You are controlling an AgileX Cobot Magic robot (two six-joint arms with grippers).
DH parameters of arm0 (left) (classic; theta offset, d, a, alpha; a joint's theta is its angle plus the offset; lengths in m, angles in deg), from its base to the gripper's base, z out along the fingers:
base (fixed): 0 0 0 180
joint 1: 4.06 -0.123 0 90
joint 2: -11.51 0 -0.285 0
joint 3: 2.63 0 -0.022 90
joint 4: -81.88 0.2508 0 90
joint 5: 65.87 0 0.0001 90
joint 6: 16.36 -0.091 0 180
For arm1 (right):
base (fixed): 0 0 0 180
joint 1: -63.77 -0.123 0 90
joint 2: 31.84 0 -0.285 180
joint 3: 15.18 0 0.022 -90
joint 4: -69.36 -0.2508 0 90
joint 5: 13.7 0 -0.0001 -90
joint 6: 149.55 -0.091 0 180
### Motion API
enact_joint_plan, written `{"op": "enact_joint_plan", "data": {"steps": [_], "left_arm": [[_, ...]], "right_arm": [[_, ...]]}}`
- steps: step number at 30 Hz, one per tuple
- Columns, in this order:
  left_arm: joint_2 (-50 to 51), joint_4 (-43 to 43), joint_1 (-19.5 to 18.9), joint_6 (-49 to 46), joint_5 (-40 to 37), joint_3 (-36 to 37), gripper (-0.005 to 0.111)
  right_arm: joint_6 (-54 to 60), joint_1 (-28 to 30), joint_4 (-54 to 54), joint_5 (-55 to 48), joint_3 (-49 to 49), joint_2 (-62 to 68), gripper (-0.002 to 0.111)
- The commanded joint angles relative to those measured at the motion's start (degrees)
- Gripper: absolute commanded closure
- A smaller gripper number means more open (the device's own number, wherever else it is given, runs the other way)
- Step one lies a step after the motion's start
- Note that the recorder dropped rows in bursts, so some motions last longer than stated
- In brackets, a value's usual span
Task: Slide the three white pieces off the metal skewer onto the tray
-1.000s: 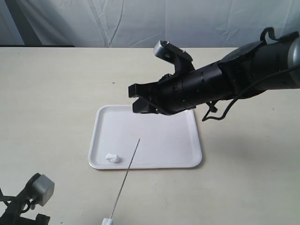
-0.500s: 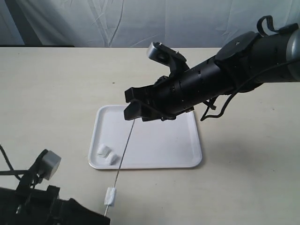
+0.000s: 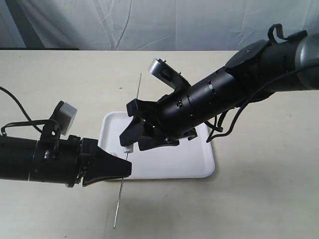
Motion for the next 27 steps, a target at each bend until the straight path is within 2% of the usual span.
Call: {"op": "enact_joint_plan", "data": {"steps": [1, 5, 10, 27], "left_arm": [[-0.35, -0.39, -0.07, 0.24, 0.21, -0.32, 0.107], [-0.35, -0.39, -0.07, 0.35, 0.21, -0.32, 0.107], [-0.35, -0.39, -0.07, 0.28, -2.54, -0.32, 0.107], [-0.35, -0.39, -0.07, 0.38, -3.03, -0.32, 0.107]], "right_arm": [[0.94, 0.02, -1.73, -0.83, -0.23, 0.05, 0.061], [1.34, -1.30, -1.75, -0.76, -0.23, 0.05, 0.063], [2.35, -2.24, -1.27, 1.20, -0.23, 0.05, 0.080], [2.83, -2.24, -1.27, -0.16, -0.23, 0.05, 0.079]]}}
